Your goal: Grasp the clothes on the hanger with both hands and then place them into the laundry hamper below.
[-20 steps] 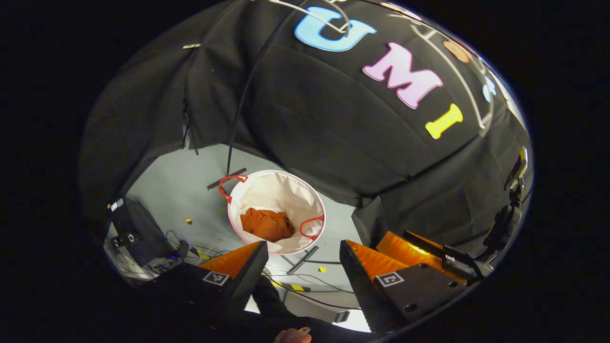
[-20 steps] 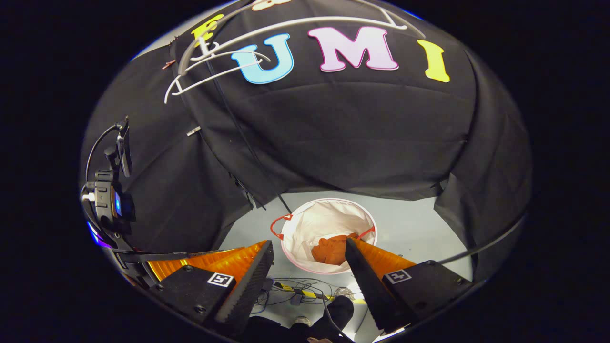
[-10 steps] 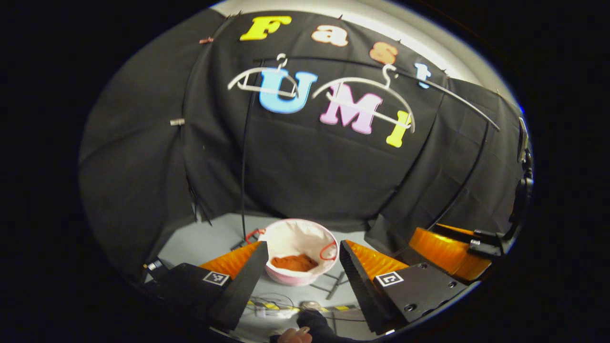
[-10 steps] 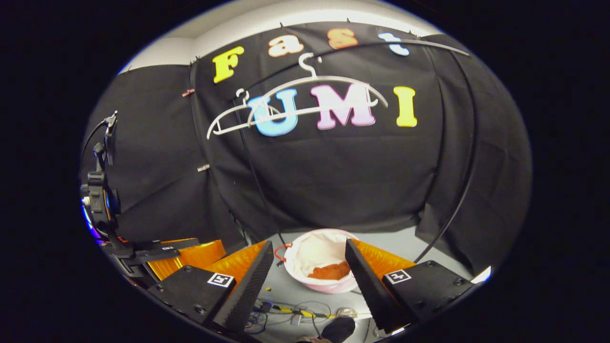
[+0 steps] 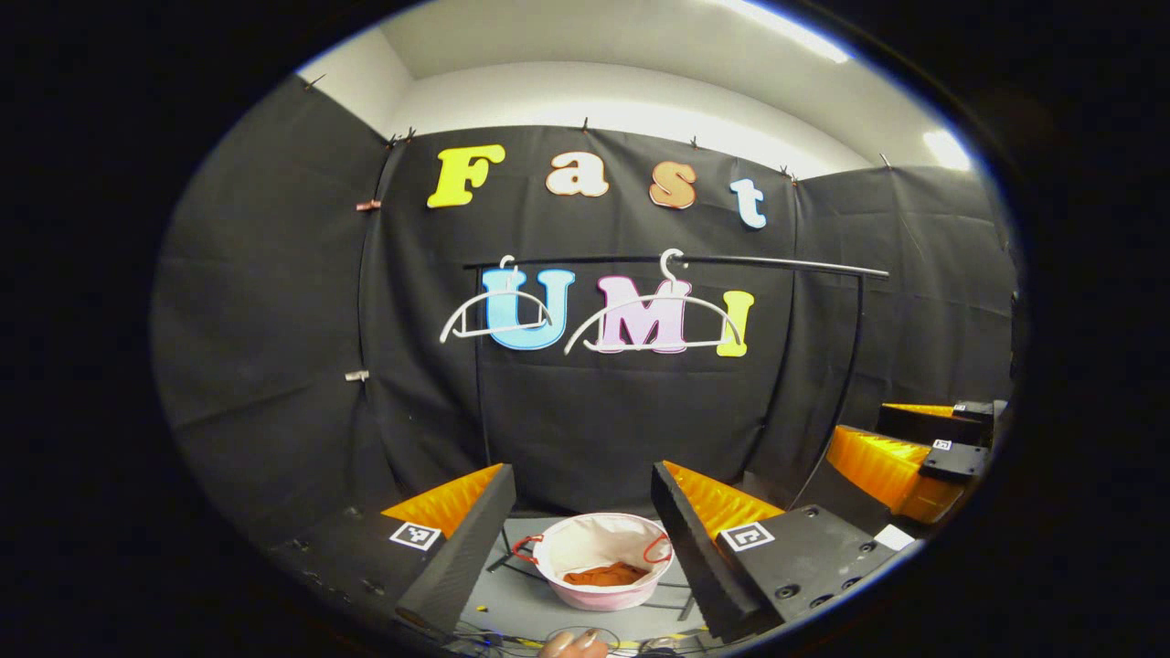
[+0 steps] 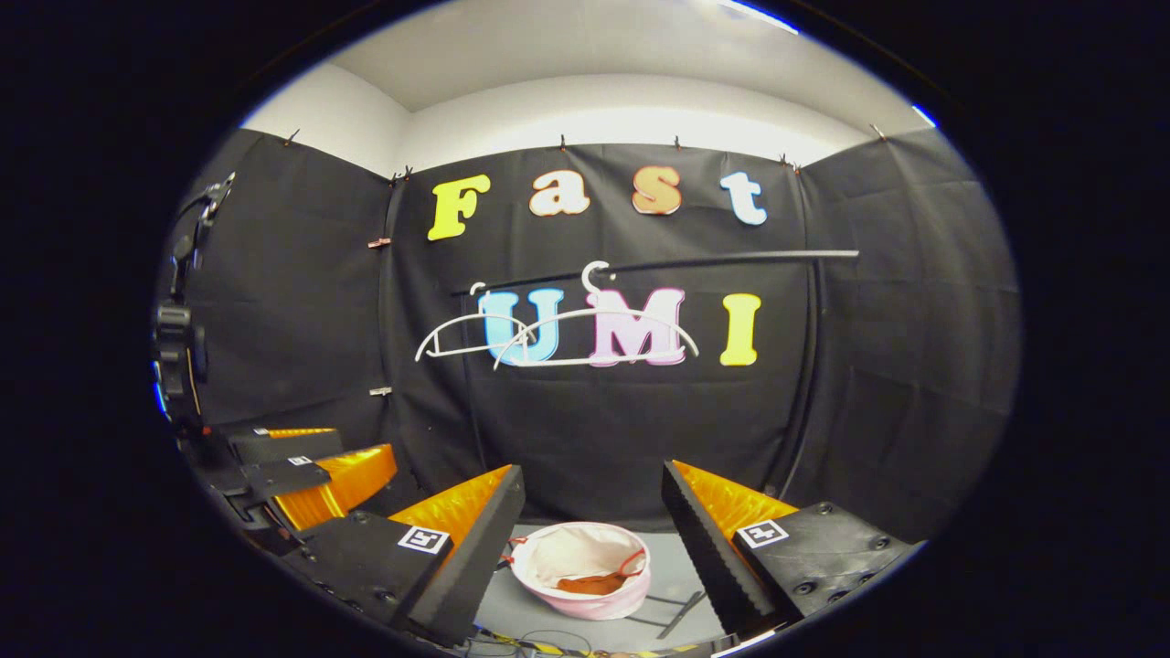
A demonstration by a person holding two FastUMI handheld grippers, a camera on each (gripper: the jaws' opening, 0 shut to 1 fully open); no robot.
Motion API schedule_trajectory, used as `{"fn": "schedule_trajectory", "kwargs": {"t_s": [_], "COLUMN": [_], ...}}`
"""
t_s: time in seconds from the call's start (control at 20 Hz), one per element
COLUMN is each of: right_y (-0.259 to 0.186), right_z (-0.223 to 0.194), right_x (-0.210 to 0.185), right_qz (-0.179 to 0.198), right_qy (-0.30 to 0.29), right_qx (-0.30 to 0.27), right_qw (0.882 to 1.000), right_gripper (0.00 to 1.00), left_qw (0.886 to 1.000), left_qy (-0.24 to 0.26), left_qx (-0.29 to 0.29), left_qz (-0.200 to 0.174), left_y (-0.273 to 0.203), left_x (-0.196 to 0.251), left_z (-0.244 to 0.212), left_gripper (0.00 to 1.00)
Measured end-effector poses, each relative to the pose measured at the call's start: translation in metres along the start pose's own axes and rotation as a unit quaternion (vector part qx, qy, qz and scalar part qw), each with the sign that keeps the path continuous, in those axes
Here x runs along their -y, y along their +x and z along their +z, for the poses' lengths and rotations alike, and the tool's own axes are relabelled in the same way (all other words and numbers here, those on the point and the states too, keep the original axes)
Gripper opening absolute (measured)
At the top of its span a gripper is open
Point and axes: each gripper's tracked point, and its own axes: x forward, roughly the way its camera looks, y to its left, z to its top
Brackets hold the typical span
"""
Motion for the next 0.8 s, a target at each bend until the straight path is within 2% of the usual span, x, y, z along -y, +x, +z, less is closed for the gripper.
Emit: {"fn": "schedule_trajectory", "kwargs": {"t_s": [0.05, 0.1, 0.15, 0.2, 0.3, 0.55, 0.7, 0.8], "right_y": [-0.005, -0.009, -0.012, -0.017, -0.028, -0.045, -0.051, -0.053], "right_z": [0.009, 0.017, 0.023, 0.03, 0.053, 0.102, 0.126, 0.134], "right_x": [0.001, 0.0, -0.001, -0.002, 0.003, 0.013, 0.022, 0.024], "right_qz": [-0.004, -0.004, -0.004, -0.004, -0.011, -0.01, -0.009, 0.0], "right_qy": [-0.006, -0.005, -0.002, 0.001, 0.0, 0.013, 0.018, 0.016], "right_qx": [0.007, 0.011, 0.013, 0.015, 0.035, 0.074, 0.1, 0.104], "right_qw": [1.0, 1.0, 1.0, 1.0, 0.999, 0.997, 0.995, 0.994], "right_gripper": [0.98, 0.98, 0.98, 0.98, 0.99, 0.98, 1.0, 1.0], "left_qw": [1.0, 1.0, 1.0, 1.0, 0.999, 0.998, 0.997, 0.996], "left_qy": [0.006, 0.01, 0.014, 0.018, 0.025, 0.012, 0.01, 0.0], "left_qx": [0.01, 0.013, 0.009, 0.009, 0.025, 0.066, 0.081, 0.086], "left_qz": [0.001, -0.002, -0.007, -0.009, -0.005, -0.011, -0.015, -0.02], "left_y": [-0.007, -0.012, -0.018, -0.024, -0.036, -0.056, -0.06, -0.061], "left_x": [0.001, 0.004, 0.009, 0.01, 0.009, 0.025, 0.038, 0.045], "left_z": [0.014, 0.022, 0.028, 0.035, 0.055, 0.099, 0.115, 0.123], "left_gripper": [0.95, 0.92, 0.95, 0.92, 0.92, 0.92, 0.95, 0.92]}}
